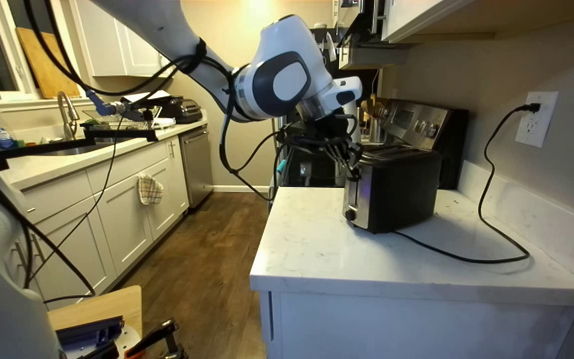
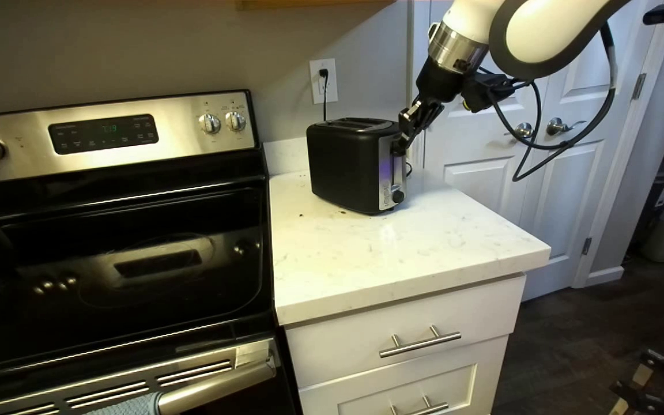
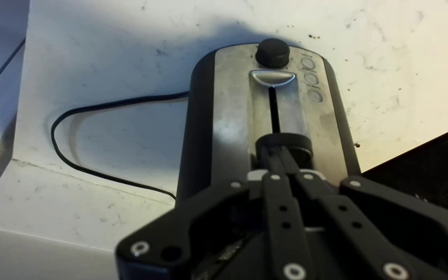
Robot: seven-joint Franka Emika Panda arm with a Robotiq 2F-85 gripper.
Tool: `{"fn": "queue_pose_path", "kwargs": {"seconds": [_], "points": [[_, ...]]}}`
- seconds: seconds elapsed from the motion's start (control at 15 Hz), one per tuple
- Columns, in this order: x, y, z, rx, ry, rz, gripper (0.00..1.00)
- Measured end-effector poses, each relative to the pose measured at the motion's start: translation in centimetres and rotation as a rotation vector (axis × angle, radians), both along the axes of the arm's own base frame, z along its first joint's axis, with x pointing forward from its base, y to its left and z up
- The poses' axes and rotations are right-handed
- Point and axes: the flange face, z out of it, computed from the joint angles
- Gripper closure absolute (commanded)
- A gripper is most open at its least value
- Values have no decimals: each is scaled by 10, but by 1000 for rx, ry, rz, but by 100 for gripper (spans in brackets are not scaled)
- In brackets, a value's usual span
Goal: Push the black toaster lever fully downwards
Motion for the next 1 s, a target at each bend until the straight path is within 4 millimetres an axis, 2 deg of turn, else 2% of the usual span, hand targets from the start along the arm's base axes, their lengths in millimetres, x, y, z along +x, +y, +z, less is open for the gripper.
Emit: {"fn": "queue_pose_path", "kwargs": {"seconds": [1.0], "points": [[6, -1, -33, 2, 43, 0, 100]]}}
